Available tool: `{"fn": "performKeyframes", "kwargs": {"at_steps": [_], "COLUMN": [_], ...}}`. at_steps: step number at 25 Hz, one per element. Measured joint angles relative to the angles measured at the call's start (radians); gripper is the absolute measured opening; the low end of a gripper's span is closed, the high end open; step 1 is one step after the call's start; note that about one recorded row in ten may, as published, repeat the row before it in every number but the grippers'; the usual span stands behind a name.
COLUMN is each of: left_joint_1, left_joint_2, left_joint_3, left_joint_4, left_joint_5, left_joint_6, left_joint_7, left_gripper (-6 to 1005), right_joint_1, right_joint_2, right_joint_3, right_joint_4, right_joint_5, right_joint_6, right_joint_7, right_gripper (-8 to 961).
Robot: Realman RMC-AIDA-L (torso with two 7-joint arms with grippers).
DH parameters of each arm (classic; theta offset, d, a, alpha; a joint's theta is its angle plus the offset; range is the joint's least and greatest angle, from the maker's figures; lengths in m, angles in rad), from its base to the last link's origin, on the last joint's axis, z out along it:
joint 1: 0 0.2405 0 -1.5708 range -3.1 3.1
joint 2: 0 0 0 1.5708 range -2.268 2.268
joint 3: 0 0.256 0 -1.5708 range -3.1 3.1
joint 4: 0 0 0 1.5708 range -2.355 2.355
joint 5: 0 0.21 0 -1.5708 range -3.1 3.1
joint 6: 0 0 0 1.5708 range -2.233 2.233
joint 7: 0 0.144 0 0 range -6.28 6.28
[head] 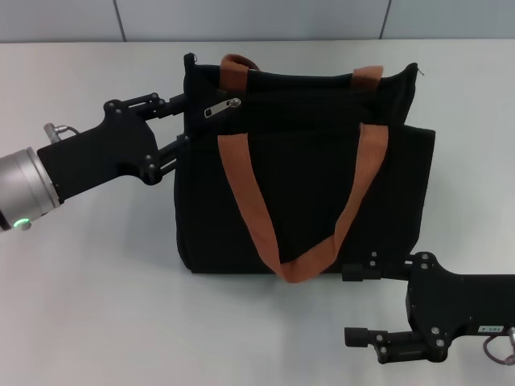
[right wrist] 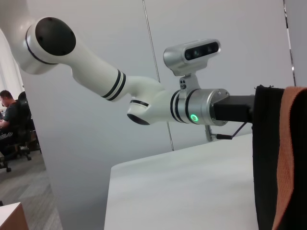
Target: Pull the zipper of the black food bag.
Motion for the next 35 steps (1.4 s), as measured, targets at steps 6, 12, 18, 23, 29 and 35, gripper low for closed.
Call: {"fn": "performKeyframes", "kwargs": {"at_steps": [6, 12, 18, 23, 29, 35], "left_joint_1": [0.011, 0.010, 0.012, 0.010, 0.009, 0.004], "left_joint_2": [-0.002, -0.002, -0.005, -0.007, -0.007, -0.006], "left_joint_3": [-0.002, -0.002, 0.002, 0.005, -0.003, 0.006], "left_joint_4": [-0.007, -0.009, -0.024, -0.036, -0.064, -0.065], "left_joint_5": [-0.016, -0.025, -0.066, -0.067, -0.093, -0.127], "left_joint_6": [0.040, 0.053, 0.131, 0.138, 0.134, 0.124], "left_joint_7": [0.010, 0.010, 0.038, 0.059, 0.083, 0.075], "left_gripper": [389, 216, 26, 24, 26, 29], "right_joint_1": [0.005, 0.010, 0.070, 0.140, 0.212, 0.279], "right_joint_2": [0.002, 0.002, -0.002, -0.011, -0.016, -0.035], "right_joint_3": [0.002, 0.002, 0.000, 0.002, 0.004, -0.005], "right_joint_4": [0.005, 0.026, 0.051, 0.009, -0.082, -0.089], "right_joint_5": [0.005, 0.106, 0.300, 0.317, 0.318, 0.317], "right_joint_6": [-0.013, -0.073, -0.156, -0.143, -0.073, -0.007], "right_joint_7": [0.000, 0.003, 0.220, 0.503, 0.800, 0.995], "right_gripper": [739, 730, 722, 715, 707, 698]}}
